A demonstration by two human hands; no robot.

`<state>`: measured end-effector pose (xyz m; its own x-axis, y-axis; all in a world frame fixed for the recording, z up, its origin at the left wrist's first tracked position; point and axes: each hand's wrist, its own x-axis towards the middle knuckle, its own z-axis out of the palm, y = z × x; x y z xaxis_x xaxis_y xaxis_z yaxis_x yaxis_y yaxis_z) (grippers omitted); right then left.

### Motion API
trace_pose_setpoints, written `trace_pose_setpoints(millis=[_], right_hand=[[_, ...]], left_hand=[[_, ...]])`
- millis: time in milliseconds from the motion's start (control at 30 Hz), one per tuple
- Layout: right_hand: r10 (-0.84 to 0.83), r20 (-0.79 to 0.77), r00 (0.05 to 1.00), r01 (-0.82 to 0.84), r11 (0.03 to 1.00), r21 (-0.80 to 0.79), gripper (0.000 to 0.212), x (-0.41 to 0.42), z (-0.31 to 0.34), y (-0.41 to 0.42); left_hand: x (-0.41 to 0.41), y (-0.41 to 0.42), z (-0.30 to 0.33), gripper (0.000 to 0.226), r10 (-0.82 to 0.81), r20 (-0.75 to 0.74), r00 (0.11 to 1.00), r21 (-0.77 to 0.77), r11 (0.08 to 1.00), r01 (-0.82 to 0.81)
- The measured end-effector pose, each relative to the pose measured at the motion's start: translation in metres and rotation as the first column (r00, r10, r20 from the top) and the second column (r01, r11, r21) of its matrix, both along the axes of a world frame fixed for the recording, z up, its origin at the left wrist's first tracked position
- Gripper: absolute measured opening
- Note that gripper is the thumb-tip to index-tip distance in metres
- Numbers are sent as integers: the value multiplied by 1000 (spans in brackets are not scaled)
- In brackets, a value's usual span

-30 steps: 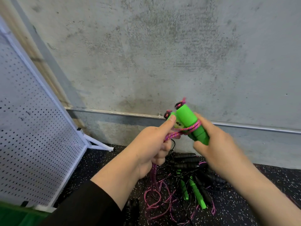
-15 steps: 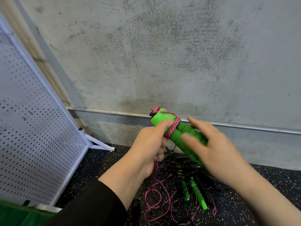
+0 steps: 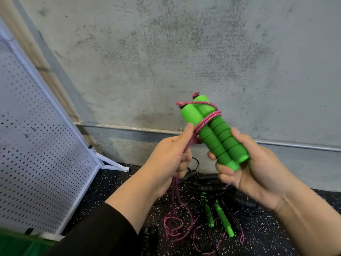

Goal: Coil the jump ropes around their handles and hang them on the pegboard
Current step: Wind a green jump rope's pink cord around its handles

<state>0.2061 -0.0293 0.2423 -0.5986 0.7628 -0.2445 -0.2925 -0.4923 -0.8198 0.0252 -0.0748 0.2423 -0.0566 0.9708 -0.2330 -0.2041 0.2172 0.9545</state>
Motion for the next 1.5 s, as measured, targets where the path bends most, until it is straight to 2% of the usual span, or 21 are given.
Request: trace_pose_setpoints(millis=[100,233,300,367,467,533,600,700,767,800,833,867,900,933,967,1033,1100,1167,1267,1400,1500], right_hand=[[-174,126,977,156,977,142,54,-2,2,2],[-311,327,892,186,913,363,46,-2,-4,2],[-377,475,795,88,846,525,36,0,-8,5],[-448,576,684,-38,766,642,38,1,-13,6],[-549,633,545,-187,657,730,48,-4,-16,0],[-634,617,466,-295,546,784,55,-8,-17,-6],[-690,580,433,-394,434,810,61,-11,-20,-9],[-684,562,464,-450,364,815,61,-10,-23,-8],[-612,532,585,-344,407,846,47,-8,-21,-7],[-554,509,658,-221,504,835,36,-9,-17,-7],[-475,475,741,-61,657,751,33,-9,-13,-7],[-374,415,829,93,825,558,39,-9,-10,-6],[-245,343,907,142,944,299,47,-9,-6,-6],[-104,272,957,86,993,76,55,-7,-1,-7],[30,214,976,-18,998,-60,61,-5,3,-8],[188,138,972,-168,976,-140,58,-1,4,-9],[177,105,979,-165,980,-114,52,-2,3,-8],[77,105,991,-74,997,-39,48,-5,-1,-7],[-118,201,972,77,977,200,31,-8,-4,-7],[-356,406,842,96,838,537,22,-6,-7,-3],[-449,545,708,-60,731,680,35,-1,-11,2]], left_hand=[[7,-2,-3,72,-60,-130,990,-26,998,57],[10,-2,-5,71,-94,-166,982,-73,994,83],[9,0,-5,68,-77,-118,990,-101,993,65],[8,1,-5,58,-63,-56,996,-122,991,56],[8,1,-7,53,-38,16,999,-150,988,40],[7,1,-8,52,14,47,999,-183,983,-5],[8,0,-10,47,96,66,993,-213,974,-80],[7,1,-14,41,198,105,974,-225,959,-171],[5,2,-15,39,216,128,968,-206,960,-187],[5,3,-15,39,211,134,968,-195,964,-183],[5,3,-14,40,200,141,970,-183,968,-173],[5,3,-13,41,188,147,971,-168,972,-162],[5,3,-12,42,178,150,972,-152,976,-156],[5,2,-11,43,173,144,974,-136,979,-154],[5,3,-10,43,169,135,976,-125,980,-153],[3,3,-9,42,154,120,981,-116,983,-141],[2,4,-9,41,129,110,985,-105,988,-118],[0,3,-8,39,107,112,988,-98,991,-96],[1,2,-6,44,51,95,994,-110,993,-40],[2,0,-3,84,4,47,999,-156,988,4],[0,0,-2,90,18,45,999,-179,984,-10]])
